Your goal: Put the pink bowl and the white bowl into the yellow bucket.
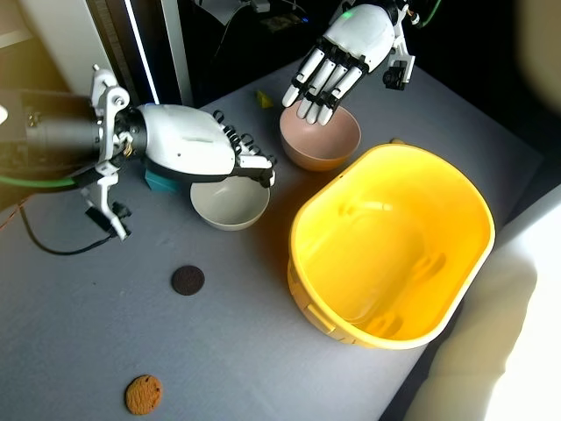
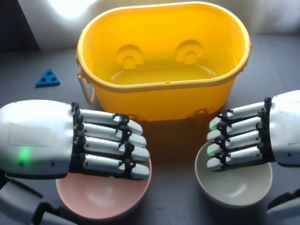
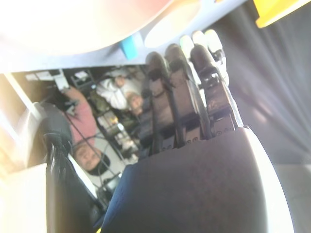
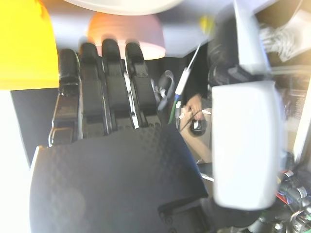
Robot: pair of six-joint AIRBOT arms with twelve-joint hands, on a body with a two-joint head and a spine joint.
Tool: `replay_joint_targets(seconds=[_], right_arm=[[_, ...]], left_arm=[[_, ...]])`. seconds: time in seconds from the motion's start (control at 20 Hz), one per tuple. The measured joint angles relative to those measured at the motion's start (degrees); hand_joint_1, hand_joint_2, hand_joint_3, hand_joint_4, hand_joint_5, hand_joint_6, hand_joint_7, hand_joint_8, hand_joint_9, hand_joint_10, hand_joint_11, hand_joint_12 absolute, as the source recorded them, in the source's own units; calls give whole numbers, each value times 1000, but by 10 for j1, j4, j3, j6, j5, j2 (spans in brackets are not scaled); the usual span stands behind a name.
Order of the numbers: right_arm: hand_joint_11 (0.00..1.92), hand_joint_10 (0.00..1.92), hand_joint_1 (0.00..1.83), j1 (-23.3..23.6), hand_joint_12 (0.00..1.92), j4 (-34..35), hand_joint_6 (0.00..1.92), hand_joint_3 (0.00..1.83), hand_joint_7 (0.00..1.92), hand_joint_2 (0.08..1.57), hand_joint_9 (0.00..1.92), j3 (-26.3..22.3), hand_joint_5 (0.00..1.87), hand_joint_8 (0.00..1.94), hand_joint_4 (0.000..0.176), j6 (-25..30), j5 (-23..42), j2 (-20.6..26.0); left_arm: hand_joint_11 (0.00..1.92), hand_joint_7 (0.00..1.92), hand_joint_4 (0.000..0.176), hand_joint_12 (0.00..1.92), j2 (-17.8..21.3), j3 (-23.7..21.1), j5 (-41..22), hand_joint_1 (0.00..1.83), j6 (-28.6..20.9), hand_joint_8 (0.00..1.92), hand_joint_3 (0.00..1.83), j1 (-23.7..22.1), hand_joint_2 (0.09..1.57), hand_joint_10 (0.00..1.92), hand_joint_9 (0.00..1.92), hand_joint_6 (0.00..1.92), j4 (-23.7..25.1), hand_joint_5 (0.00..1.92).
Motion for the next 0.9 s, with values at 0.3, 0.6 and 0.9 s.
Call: replay_joint_targets(seconds=[0.3,0.6,0.9], right_arm=[[0,6,0,-4,521,0,5,0,217,1220,159,0,231,6,0,-6,26,-1],[0,5,0,-18,563,0,2,2,233,1228,184,0,242,2,0,1,44,-1],[0,4,257,-39,625,-3,2,0,232,1181,183,14,255,1,0,3,30,0]], left_arm=[[0,176,0,399,0,1,0,0,-9,2,2,0,1258,2,147,3,5,171],[0,219,0,529,0,7,6,0,-44,6,1,-30,1262,9,195,5,44,205],[0,172,0,425,0,10,11,0,-64,6,2,-33,1278,6,141,3,74,162]])
